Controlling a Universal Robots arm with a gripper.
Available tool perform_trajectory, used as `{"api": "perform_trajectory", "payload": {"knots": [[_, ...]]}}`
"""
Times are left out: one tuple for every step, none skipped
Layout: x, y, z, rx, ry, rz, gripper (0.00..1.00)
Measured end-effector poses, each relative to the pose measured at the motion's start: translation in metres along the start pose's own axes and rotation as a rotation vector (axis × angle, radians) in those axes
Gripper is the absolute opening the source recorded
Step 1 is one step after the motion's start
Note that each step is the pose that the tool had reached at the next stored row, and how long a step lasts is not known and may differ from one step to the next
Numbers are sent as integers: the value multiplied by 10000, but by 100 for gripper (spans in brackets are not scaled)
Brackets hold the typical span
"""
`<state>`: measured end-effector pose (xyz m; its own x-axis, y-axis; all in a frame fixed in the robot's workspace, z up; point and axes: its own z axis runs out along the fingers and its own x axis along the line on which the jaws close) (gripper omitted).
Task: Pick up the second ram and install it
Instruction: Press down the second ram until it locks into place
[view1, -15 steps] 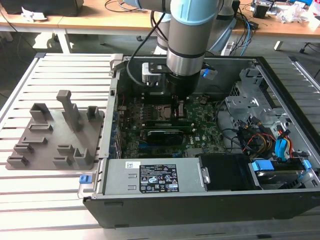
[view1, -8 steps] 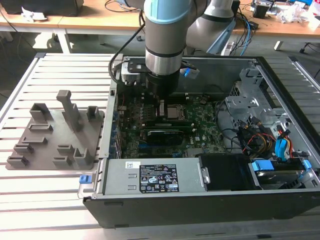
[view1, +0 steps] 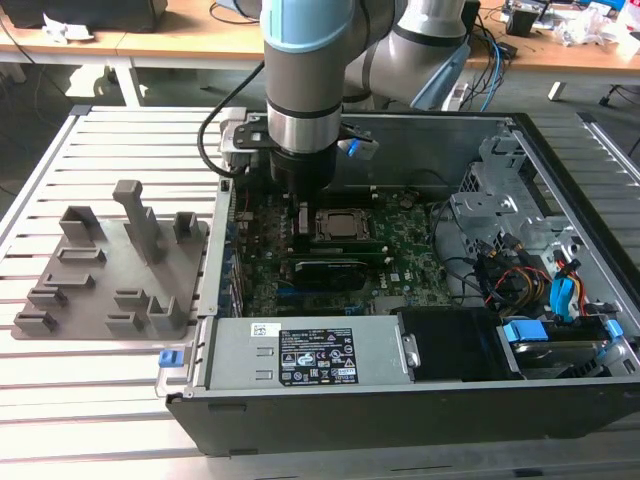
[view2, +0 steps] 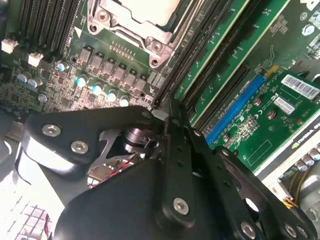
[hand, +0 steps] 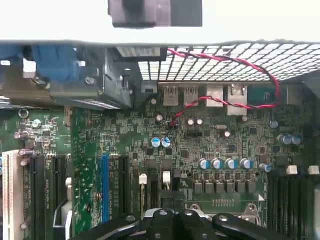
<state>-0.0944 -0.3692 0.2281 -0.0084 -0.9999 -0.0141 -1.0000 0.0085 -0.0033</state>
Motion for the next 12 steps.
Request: {"api": "perform_trajectory", "payload": {"knots": [[0, -1, 2, 0, -2, 2, 11], [0, -5, 0, 0, -4, 3, 11], [-5, -21, -31, 25, -33, 0, 11], [-3, -36, -76, 7, -11, 2, 11], [-3, -87, -85, -22, -9, 4, 11], [-3, -128, -85, -51, -8, 1, 11], [-4, -178, -85, -95, -7, 3, 11], [-4, -236, -85, -146, -7, 3, 11], [-4, -283, -85, -185, -5, 3, 11], [-5, -352, -85, -239, -5, 4, 11], [-6, -439, -85, -300, -5, 6, 11], [-6, -543, -87, -355, -2, 7, 11]]}}
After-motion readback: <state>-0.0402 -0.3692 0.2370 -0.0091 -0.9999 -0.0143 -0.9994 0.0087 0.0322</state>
